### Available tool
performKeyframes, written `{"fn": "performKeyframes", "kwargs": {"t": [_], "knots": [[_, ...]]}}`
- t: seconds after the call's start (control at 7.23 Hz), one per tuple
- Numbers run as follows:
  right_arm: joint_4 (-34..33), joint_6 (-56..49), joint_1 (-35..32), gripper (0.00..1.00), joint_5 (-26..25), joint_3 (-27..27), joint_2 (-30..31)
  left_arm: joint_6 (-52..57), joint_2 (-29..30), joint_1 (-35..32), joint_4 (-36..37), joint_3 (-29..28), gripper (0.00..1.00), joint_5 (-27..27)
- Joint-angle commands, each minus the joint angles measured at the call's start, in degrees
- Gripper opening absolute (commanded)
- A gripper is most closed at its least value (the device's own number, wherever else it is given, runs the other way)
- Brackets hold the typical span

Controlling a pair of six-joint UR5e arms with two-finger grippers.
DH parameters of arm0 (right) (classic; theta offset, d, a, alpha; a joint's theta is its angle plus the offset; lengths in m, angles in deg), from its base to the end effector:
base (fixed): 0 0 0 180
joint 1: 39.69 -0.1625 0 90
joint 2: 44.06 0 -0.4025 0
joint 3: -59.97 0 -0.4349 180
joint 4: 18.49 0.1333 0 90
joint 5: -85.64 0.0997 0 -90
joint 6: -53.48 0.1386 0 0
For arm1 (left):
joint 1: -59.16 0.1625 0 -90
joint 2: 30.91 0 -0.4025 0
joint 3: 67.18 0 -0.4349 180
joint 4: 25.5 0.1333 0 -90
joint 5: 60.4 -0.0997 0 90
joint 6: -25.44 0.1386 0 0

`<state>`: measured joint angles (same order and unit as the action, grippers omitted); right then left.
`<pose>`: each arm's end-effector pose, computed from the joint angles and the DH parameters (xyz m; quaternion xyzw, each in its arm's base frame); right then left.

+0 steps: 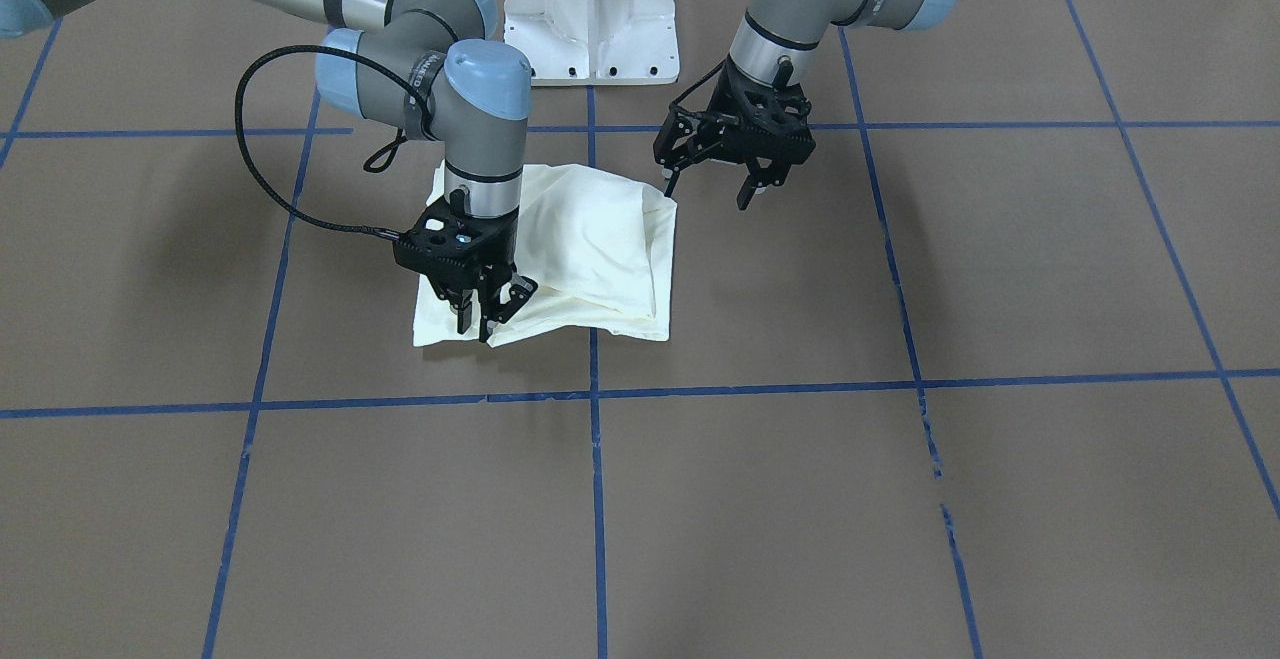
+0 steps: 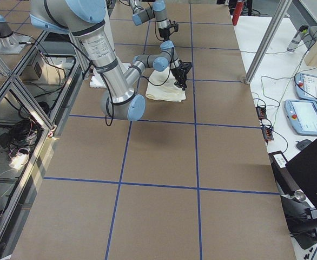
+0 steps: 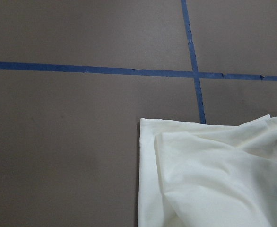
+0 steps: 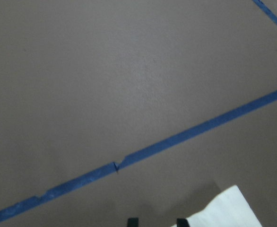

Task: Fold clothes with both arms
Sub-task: 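Open the left gripper and draw it back while the right lifts away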

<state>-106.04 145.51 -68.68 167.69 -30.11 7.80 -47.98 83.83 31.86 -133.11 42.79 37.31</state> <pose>-0.5868 -0.4994 0.2491 0.1440 -0.3220 0.2734 0.8949 0.5210 -0.3980 0.1976 0.1395 0.5004 -0.0451 0.8533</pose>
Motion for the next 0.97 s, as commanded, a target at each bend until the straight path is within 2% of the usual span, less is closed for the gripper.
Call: {"fn": "performKeyframes", "kwargs": {"t": [0.0,0.28,0.41,0.69,0.83], "knots": [[0.1,-6.1,-4.9,1.0,7.4,-3.8,-0.3,-5.2,0.0,2.9,-4.6,-1.7,1.0,-0.6],[0.0,-6.3,-5.5,1.0,8.2,-6.7,0.3,-13.4,0.4,6.3,-23.8,-11.8,1.0,-5.8],[0.0,-6.2,-5.6,1.0,8.2,-6.7,0.3,-13.8,0.1,6.3,-28.1,-13.5,0.99,-6.0],[0.0,-6.2,-5.6,1.0,8.2,-6.9,0.4,-16.3,0.5,6.5,-29.5,-13.8,0.89,-6.1],[0.0,-6.2,-5.6,1.0,8.2,-6.9,0.4,-16.3,0.0,6.6,-29.6,-13.8,0.76,-6.1]]}}
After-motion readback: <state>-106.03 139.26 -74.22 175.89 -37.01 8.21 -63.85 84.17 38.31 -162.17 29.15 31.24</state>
